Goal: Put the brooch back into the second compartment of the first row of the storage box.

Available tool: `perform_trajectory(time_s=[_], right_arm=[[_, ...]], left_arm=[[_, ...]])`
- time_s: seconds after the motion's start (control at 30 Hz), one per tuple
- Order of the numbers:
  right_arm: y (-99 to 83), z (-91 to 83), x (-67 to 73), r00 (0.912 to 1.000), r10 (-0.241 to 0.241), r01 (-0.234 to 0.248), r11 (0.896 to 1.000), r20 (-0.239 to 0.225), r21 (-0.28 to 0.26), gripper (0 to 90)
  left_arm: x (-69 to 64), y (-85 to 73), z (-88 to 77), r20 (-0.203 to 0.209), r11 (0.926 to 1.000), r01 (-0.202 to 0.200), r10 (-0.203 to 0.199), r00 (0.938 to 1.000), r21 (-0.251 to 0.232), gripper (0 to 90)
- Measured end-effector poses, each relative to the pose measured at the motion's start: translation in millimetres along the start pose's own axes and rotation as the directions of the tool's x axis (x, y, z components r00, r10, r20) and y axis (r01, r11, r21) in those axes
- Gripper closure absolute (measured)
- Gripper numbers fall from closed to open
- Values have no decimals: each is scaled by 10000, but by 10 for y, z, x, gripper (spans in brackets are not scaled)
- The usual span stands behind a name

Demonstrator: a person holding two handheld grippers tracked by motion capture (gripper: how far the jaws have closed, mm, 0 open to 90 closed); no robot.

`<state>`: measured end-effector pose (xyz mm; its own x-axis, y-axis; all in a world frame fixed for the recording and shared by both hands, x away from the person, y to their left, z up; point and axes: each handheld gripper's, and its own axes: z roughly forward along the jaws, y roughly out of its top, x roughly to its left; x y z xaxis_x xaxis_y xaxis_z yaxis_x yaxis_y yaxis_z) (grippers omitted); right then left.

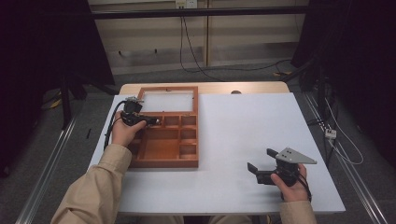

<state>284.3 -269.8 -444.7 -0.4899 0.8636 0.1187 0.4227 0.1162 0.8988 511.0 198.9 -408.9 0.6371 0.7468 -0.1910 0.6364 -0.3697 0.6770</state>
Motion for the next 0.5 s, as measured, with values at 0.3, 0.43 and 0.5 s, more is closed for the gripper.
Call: perform_trajectory(time_s=[0.3, 0.43, 0.5], right_arm=[[-1, -4, -2, 10000, 52, -52, 10000, 16, -9, 45], [-5, -6, -3, 10000, 45, -45, 10000, 21, 22, 45], [-7, -4, -4, 10000, 6, -6, 10000, -1, 40, 45]], left_arm=[[-12, 6, -42, 172, 9999, 95, -93, 9998, -94, 746], [-43, 15, -79, 360, 9999, 96, -93, 9993, -86, 636], [-69, 16, -101, 482, 10000, 53, -49, 9988, -66, 595]])
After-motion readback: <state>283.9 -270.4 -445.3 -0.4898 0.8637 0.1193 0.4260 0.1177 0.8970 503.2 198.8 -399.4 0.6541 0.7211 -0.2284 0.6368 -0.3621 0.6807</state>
